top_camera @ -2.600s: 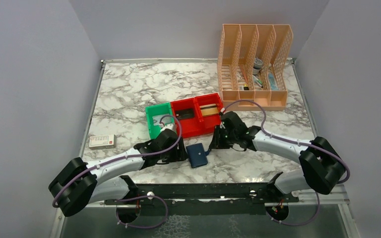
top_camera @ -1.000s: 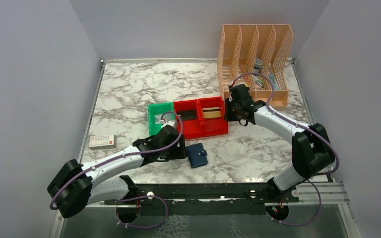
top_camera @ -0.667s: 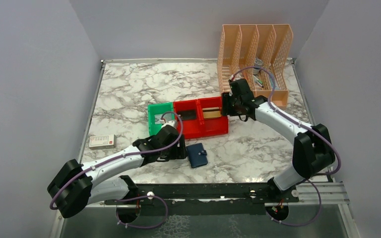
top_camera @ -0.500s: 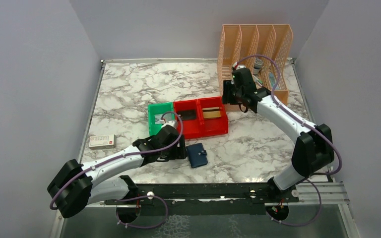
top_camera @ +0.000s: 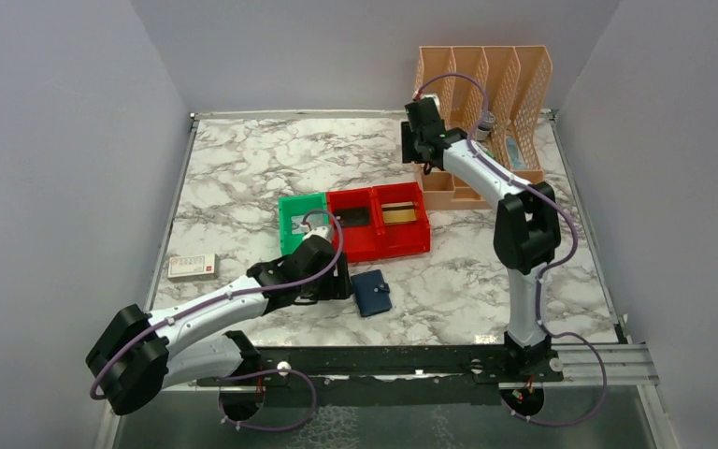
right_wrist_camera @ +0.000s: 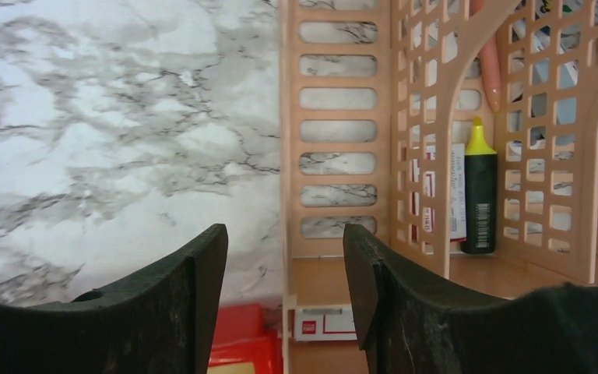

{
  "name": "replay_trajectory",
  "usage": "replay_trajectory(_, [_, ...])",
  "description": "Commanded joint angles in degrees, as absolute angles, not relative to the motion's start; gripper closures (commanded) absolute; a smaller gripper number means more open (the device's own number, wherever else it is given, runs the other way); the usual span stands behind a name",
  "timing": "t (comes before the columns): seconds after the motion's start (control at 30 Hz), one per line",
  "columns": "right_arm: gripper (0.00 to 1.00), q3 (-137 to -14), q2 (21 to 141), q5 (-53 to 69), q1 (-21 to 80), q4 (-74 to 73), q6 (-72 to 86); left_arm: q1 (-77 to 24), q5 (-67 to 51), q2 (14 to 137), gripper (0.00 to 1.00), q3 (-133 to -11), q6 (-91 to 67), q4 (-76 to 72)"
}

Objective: Take the credit cards out of the card holder

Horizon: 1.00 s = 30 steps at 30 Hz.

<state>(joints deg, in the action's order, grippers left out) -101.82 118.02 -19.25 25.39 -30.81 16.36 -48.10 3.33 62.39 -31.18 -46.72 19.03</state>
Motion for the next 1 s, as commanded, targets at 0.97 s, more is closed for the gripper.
replay_trajectory(0.97, [0.43, -85.39, 101.87, 1.31, 16.17, -24.51, 18.30, -48.16, 5.85, 65.05, 0.25, -34.98, -44.65, 20.66])
